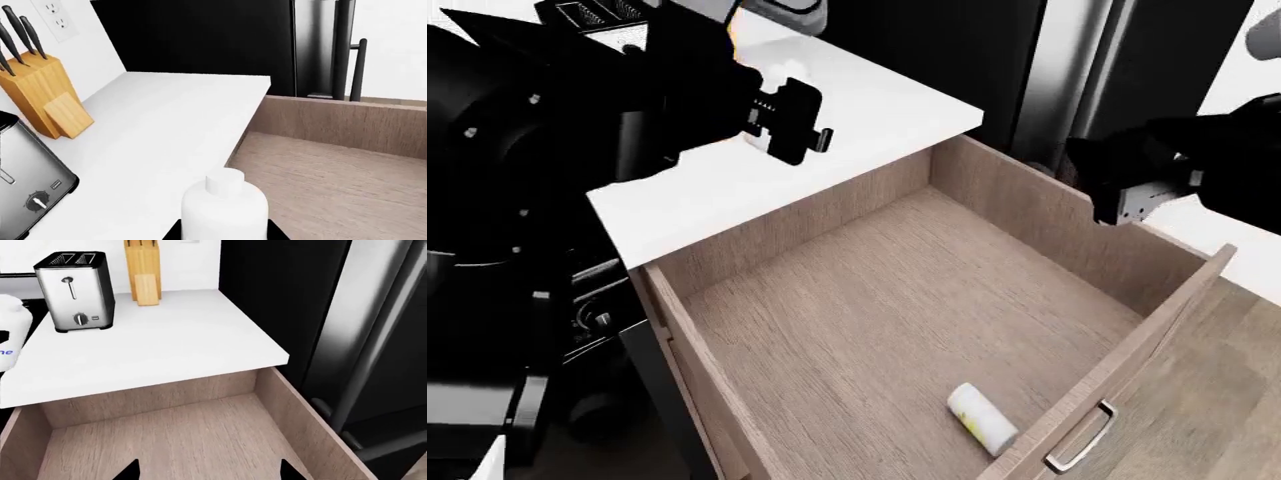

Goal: Pick and place the shaker into the drawer. Then close the cabinet.

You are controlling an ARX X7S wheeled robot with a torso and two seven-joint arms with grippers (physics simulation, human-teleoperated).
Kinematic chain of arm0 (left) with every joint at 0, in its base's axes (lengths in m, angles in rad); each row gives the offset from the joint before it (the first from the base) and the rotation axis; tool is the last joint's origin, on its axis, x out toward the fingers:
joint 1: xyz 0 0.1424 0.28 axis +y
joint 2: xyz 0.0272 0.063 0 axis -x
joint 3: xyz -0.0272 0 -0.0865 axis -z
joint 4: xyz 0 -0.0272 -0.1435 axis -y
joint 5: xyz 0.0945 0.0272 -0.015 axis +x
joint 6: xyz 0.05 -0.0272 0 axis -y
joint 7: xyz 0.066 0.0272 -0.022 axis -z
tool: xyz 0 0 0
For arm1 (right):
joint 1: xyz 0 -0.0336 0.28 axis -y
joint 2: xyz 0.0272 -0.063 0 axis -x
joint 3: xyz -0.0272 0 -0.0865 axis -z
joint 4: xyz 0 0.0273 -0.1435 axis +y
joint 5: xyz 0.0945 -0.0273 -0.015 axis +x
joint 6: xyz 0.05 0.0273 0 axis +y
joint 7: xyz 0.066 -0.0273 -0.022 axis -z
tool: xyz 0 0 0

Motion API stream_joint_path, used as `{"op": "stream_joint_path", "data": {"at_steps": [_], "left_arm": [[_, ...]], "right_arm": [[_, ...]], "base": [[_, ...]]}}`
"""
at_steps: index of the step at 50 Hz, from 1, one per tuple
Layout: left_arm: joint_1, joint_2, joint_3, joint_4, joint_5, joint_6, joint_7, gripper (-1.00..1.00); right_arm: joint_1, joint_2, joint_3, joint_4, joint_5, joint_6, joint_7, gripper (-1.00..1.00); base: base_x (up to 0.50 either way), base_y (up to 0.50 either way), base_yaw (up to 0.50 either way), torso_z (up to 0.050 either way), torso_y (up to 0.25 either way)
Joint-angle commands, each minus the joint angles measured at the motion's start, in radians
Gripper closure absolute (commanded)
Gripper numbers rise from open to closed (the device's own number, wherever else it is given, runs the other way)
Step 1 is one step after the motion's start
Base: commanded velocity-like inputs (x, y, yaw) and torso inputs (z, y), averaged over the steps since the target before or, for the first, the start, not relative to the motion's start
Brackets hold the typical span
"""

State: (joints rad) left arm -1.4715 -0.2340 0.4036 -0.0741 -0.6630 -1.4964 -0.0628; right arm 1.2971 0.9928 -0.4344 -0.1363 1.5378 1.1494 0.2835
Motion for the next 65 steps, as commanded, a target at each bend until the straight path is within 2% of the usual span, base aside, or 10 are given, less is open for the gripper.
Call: {"op": "stream_joint_path", "data": {"at_steps": [1, 8, 21, 29, 32, 39, 44, 51, 65], "left_arm": [[-0.009, 0.0, 0.2, -0.133, -0.012, 0.118, 0.047, 1.0], [-0.086, 0.065, 0.379, -0.321, 0.05, 0.252, 0.209, 1.0], [-0.097, 0.161, 0.525, -0.526, 0.108, 0.385, 0.34, 1.0], [-0.125, 0.229, 0.608, -0.752, 0.159, 0.506, 0.411, 1.0], [-0.141, 0.233, 0.688, -0.804, 0.085, 0.543, 0.397, 1.0], [-0.177, 0.234, 0.976, -0.883, -0.174, 0.632, 0.365, 1.0], [-0.173, 0.234, 1.095, -0.893, -0.253, 0.648, 0.387, 1.0], [-0.138, 0.234, 1.13, -0.861, -0.233, 0.619, 0.443, 1.0], [-0.058, 0.234, 1.123, -0.84, -0.146, 0.575, 0.507, 1.0]], "right_arm": [[0.032, 0.043, 0.026, -0.036, 0.062, 0.035, 0.051, -1.0], [0.03, 0.059, 0.026, -0.035, 0.057, 0.037, 0.037, -1.0], [0.048, 0.068, 0.017, -0.025, 0.051, 0.054, 0.025, -1.0], [0.067, 0.076, 0.016, -0.026, 0.072, 0.072, 0.047, -1.0], [0.067, 0.082, 0.017, -0.03, 0.083, 0.077, 0.054, -1.0], [0.06, 0.096, 0.021, -0.039, 0.099, 0.077, 0.062, -1.0], [0.055, 0.103, 0.023, -0.044, 0.11, 0.076, 0.068, -1.0], [0.054, 0.115, 0.026, -0.049, 0.129, 0.079, 0.08, -1.0], [0.044, 0.124, 0.024, -0.055, 0.138, 0.074, 0.082, -1.0]], "base": [[0.0, 0.0, 0.0, 0.0, 0.0], [0.0, 0.0, 0.0, 0.0, 0.0], [0.0, 0.0, 0.0, 0.0, 0.0], [0.0, 0.0, 0.0, 0.0, 0.0], [0.0, 0.0, 0.0, 0.0, 0.003], [0.0, 0.0, 0.0, 0.0, 0.0], [0.0, 0.0, 0.0, 0.0, 0.0], [0.0, 0.0, 0.0, 0.0, 0.0], [0.0, 0.0, 0.0, 0.0, 0.0]]}}
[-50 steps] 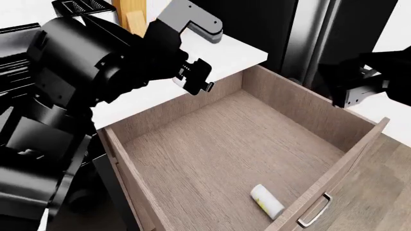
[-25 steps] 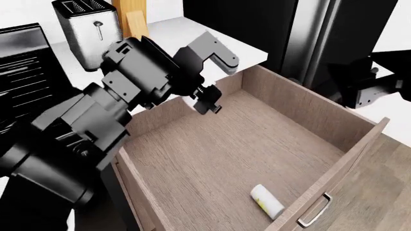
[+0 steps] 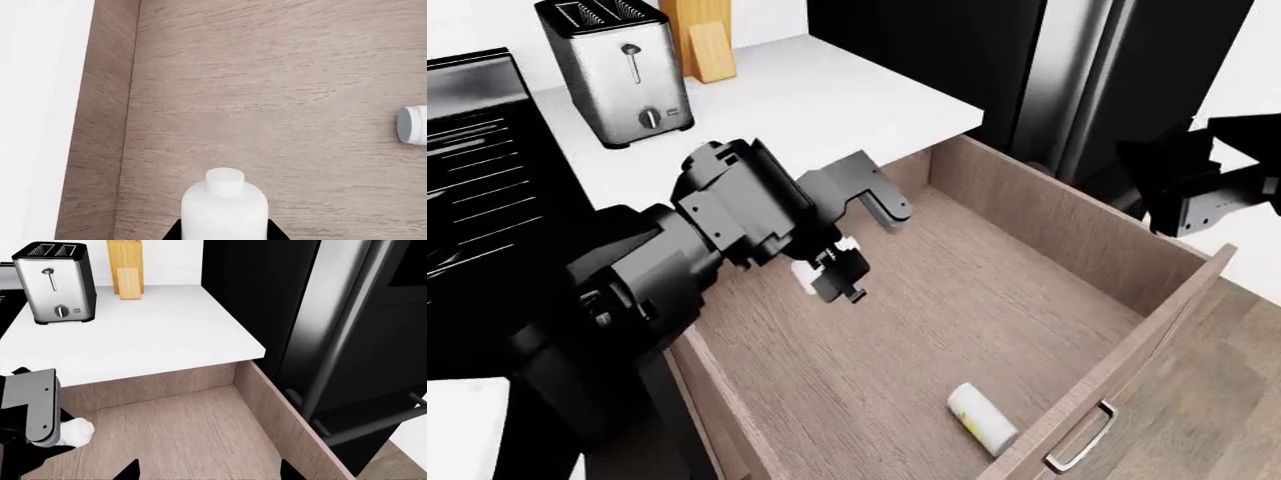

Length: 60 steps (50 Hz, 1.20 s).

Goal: Pick and place the shaker into the drawer. Then close the cabinet.

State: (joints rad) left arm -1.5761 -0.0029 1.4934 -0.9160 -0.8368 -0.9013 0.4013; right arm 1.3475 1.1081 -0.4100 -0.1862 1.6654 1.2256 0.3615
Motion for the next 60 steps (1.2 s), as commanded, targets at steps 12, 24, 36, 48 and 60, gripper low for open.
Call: {"op": "stream_joint_path", "data": {"at_steps": [12, 24, 36, 48, 60], "left_arm": [[0.098, 0.003, 0.033, 0.026, 0.072, -0.048, 0.051, 1.0], [0.106, 0.003, 0.03, 0.05, 0.087, -0.079, 0.06, 1.0], [0.118, 0.003, 0.033, 0.077, 0.154, -0.133, 0.133, 1.0], [0.118, 0.003, 0.031, 0.08, 0.165, -0.147, 0.131, 1.0], [0.122, 0.003, 0.029, 0.073, 0.168, -0.14, 0.133, -1.0]], "right_arm": [[-0.008, 0.013, -0.006, -0.006, 0.017, 0.0, 0.007, -1.0], [-0.007, 0.012, -0.011, -0.007, 0.019, -0.001, 0.006, -1.0], [-0.012, 0.022, -0.009, -0.017, 0.033, -0.007, 0.015, -1.0], [-0.012, 0.029, -0.008, -0.023, 0.045, -0.01, 0.022, -1.0], [-0.012, 0.031, -0.012, -0.024, 0.043, -0.012, 0.019, -1.0]], "base": [[0.0, 0.0, 0.0, 0.0, 0.0], [0.0, 0.0, 0.0, 0.0, 0.0], [0.0, 0.0, 0.0, 0.0, 0.001], [0.0, 0.0, 0.0, 0.0, 0.0], [0.0, 0.0, 0.0, 0.0, 0.0]]}}
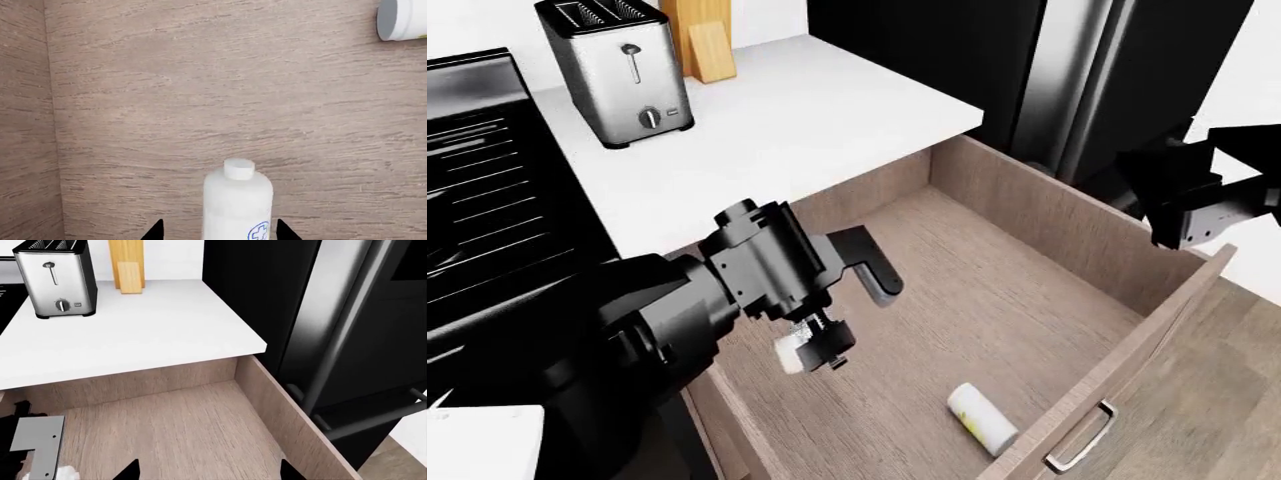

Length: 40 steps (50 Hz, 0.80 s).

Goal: Pick and place the shaker into the drawer. Then close the cabinet.

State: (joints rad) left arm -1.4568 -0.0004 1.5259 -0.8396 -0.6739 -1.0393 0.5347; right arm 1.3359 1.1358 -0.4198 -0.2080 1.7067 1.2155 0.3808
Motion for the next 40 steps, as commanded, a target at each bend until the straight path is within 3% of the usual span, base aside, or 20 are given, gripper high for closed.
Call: {"op": "stream_joint_path", "data": {"at_steps": [1, 24, 37, 40], "left_arm": [[0.003, 0.0, -0.003, -0.003, 0.006, -0.001, -0.001, -1.0], [-0.002, 0.0, -0.004, 0.002, -0.003, 0.001, -0.008, -1.0], [-0.237, -0.002, -0.088, -0.112, -0.275, 0.124, -0.147, -1.0], [-0.264, -0.071, -0.159, -0.013, -0.329, 0.095, -0.251, -1.0]], "right_arm": [[0.0, 0.003, -0.003, -0.002, 0.004, -0.001, 0.001, -1.0], [0.017, 0.006, -0.009, -0.005, 0.025, 0.005, 0.019, -1.0], [0.03, 0.013, 0.009, -0.056, 0.101, -0.023, 0.108, -1.0], [0.025, 0.008, 0.015, -0.073, 0.105, -0.041, 0.128, -1.0]], "base": [[0.0, 0.0, 0.0, 0.0, 0.0], [0.0, 0.0, 0.0, 0.0, 0.0], [0.0, 0.0, 0.0, 0.0, 0.0], [0.0, 0.0, 0.0, 0.0, 0.0]]}}
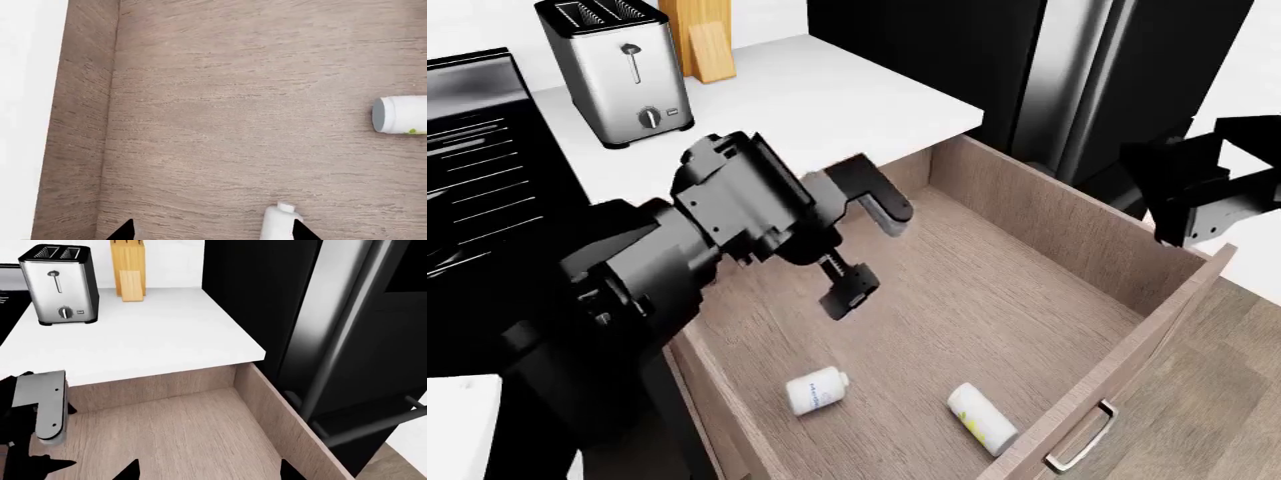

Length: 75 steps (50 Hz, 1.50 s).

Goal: Pick and place the shaker into the drawer. Then close the cabinet.

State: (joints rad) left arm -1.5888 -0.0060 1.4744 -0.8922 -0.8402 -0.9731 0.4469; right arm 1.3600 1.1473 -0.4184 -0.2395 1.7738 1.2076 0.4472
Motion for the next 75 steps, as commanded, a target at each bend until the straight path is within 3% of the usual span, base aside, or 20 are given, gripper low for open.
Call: {"op": "stream_joint_path", "data": {"at_steps": [1, 7, 19, 32, 41, 49, 64, 75], "left_arm": [[-0.137, -0.086, -0.129, 0.069, -0.179, 0.02, -0.196, -1.0], [-0.138, -0.249, -0.251, 0.309, -0.277, -0.015, -0.39, -1.0], [-0.078, -0.489, -0.421, 0.632, -0.375, 0.042, -0.664, -1.0], [0.059, -0.665, -0.533, 0.937, -0.377, 0.184, -0.935, -1.0], [0.125, -0.783, -0.637, 1.175, -0.518, 0.209, -1.137, -1.0], [0.131, -0.828, -0.677, 1.229, -0.578, 0.216, -1.199, -1.0], [0.101, -0.815, -0.688, 1.22, -0.599, 0.206, -1.204, -1.0], [0.105, -0.816, -0.692, 1.211, -0.601, 0.211, -1.197, -1.0]], "right_arm": [[0.001, -0.006, 0.015, -0.046, 0.039, -0.038, 0.068, -1.0], [-0.007, -0.021, 0.031, -0.084, 0.005, -0.084, 0.108, -1.0], [-0.02, -0.053, 0.045, -0.177, -0.151, -0.159, 0.178, -1.0], [-0.175, -0.093, 0.042, -0.324, -0.357, -0.298, 0.26, -1.0], [-0.237, -0.128, 0.046, -0.389, -0.357, -0.348, 0.323, -1.0], [-0.257, -0.123, 0.064, -0.412, -0.342, -0.374, 0.328, -1.0], [-0.223, -0.108, 0.071, -0.429, -0.269, -0.35, 0.363, -1.0], [-0.188, -0.117, 0.042, -0.427, -0.262, -0.307, 0.362, -1.0]], "base": [[0.0, 0.0, 0.0, 0.0, 0.0], [0.0, 0.0, 0.0, 0.0, 0.0], [0.0, 0.0, 0.0, 0.0, 0.0], [0.0, 0.0, 0.0, 0.0, 0.0], [0.0, 0.0, 0.0, 0.0, 0.0], [0.0, 0.0, 0.0, 0.0, 0.0], [-0.12, 0.08, 0.47, 0.0, 0.0], [-0.27, 0.31, 0.0, 0.0, 0.0]]}}
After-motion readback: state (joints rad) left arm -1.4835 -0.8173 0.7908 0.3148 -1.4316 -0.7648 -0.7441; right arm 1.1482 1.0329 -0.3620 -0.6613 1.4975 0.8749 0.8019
